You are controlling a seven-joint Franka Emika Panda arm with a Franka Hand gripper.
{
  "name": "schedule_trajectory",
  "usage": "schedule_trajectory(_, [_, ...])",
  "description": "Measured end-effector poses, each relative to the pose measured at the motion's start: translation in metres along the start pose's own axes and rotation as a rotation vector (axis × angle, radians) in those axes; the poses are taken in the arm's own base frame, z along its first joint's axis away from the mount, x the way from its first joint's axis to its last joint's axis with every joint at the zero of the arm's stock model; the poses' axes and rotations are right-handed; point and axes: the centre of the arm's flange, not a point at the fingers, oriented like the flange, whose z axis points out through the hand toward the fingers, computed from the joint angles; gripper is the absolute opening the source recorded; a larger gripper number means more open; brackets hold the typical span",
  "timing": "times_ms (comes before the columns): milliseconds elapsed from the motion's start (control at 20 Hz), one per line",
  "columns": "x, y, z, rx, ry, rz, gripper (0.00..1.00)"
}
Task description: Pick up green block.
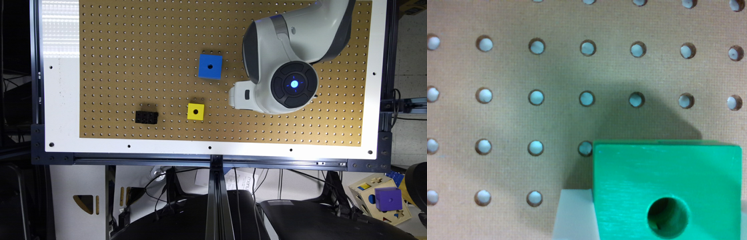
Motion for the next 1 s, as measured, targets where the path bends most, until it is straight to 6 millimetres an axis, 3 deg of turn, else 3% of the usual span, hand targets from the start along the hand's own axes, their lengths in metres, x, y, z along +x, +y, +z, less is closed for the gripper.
schedule_trajectory(300, [0.001,-0.001,-0.006,0.002,0.003,0.001,0.0])
schedule_trajectory(600, [0.002,-0.003,-0.038,-0.004,0.006,-0.001,0.0])
schedule_trajectory(1000, [-0.001,-0.004,-0.1,-0.011,0.016,-0.005,0.0])
